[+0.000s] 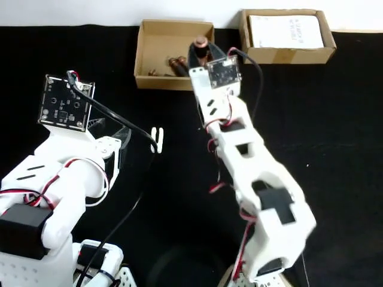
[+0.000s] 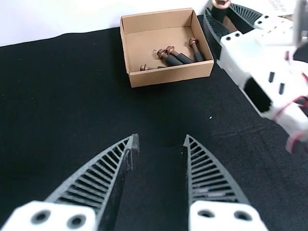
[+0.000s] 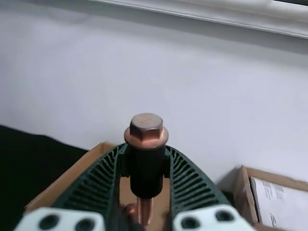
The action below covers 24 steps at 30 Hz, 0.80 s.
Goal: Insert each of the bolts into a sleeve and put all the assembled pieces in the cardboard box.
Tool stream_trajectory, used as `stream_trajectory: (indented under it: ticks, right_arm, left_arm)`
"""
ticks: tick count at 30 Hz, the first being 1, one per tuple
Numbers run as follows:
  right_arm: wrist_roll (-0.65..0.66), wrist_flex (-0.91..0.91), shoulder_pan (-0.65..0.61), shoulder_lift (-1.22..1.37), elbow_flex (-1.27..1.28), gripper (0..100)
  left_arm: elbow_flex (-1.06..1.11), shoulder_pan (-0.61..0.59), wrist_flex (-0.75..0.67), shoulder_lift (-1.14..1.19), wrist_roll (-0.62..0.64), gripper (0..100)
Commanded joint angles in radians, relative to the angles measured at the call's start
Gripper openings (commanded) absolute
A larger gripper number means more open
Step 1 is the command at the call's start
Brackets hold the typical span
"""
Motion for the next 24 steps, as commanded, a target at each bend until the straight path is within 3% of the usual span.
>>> stream_trajectory:
  ticks: [1, 8, 13, 24]
  right_arm:
    - [0.008, -0.128, 0.021, 0.084, -0.143, 0.8]
    - [-0.009, -0.173, 0.022, 0.288, -0.229, 0.8]
    - [-0.132, -0.173, 0.031, 0.423, -0.341, 0.8]
    - [-0.138, -0.171, 0.033, 0.615, -0.535, 0.8]
  left_arm:
    - [0.002, -0.035, 0.003, -0.005, 0.000, 16]
    - [0.087, -0.128, 0.000, -0.005, 0.000, 16]
    - [0.136, -0.133, -0.005, -0.005, 0.000, 16]
    - [0.194, -0.133, -0.021, -0.004, 0.000, 16]
